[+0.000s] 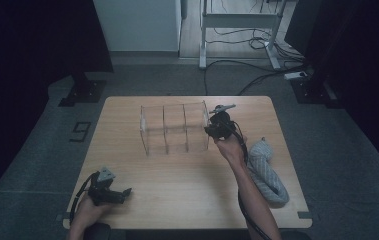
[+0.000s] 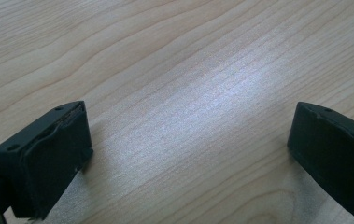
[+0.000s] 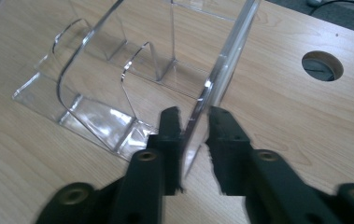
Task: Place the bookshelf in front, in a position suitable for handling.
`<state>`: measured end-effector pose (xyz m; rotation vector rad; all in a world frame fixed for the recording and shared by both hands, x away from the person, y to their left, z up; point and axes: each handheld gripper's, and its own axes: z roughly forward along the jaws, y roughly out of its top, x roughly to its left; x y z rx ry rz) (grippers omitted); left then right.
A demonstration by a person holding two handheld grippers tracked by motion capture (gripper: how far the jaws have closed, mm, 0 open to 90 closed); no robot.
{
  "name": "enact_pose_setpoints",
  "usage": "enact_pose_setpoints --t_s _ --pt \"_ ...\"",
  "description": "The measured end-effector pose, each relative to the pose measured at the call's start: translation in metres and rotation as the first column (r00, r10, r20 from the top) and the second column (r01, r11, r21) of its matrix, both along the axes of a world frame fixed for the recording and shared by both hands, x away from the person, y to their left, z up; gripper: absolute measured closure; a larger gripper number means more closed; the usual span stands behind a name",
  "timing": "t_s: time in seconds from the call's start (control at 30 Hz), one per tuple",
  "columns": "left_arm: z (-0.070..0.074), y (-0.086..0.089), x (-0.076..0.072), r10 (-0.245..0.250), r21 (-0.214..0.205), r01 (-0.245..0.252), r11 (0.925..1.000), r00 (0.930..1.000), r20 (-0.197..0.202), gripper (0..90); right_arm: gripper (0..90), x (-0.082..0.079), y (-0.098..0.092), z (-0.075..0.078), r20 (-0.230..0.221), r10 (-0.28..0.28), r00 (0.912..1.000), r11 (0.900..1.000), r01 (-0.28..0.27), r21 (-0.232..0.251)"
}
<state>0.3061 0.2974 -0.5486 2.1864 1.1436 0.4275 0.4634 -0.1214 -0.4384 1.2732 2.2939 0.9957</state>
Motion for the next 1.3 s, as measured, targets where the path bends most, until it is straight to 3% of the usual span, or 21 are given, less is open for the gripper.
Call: enact_pose_setpoints --t_s 0.37,0.57,0.83,1.0,1.13,1.3 --pt "0.0 0.0 0.0 0.0 0.0 0.0 1.0 1.0 0.0 0.0 81.5 -0.001 -0.026 0.0 0.01 -0.039 0.9992 0.999 0.04 -0.021" --pt "0.0 0.0 0.001 0.0 -0.001 0.0 1.0 1.0 -0.002 0.0 84.5 -0.002 -0.044 0.0 0.006 -0.052 0.9986 0.9987 0.052 -0.003" --pt "0.0 -0.002 0.003 0.009 0.001 -0.009 1.0 1.0 -0.002 0.0 86.1 -0.008 -0.053 0.0 -0.002 -0.024 0.9997 0.9997 0.024 -0.006" --pt "0.004 -0.004 0.007 0.015 0.015 -0.015 0.9998 0.9991 -0.039 0.0 86.2 -0.014 -0.053 0.0 -0.001 0.017 0.9999 0.9998 -0.017 -0.01" --pt "0.009 -0.003 0.009 0.006 -0.018 -0.007 0.9998 0.9983 -0.059 0.0 86.2 -0.019 -0.053 0.0 0.001 0.044 0.999 0.999 -0.044 -0.006" --pt "0.026 -0.006 0.008 -0.01 -0.067 0.01 0.9977 0.9999 0.01 0.1 86.1 -0.024 -0.051 -0.001 0.004 0.074 0.9972 0.9972 -0.074 -0.005"
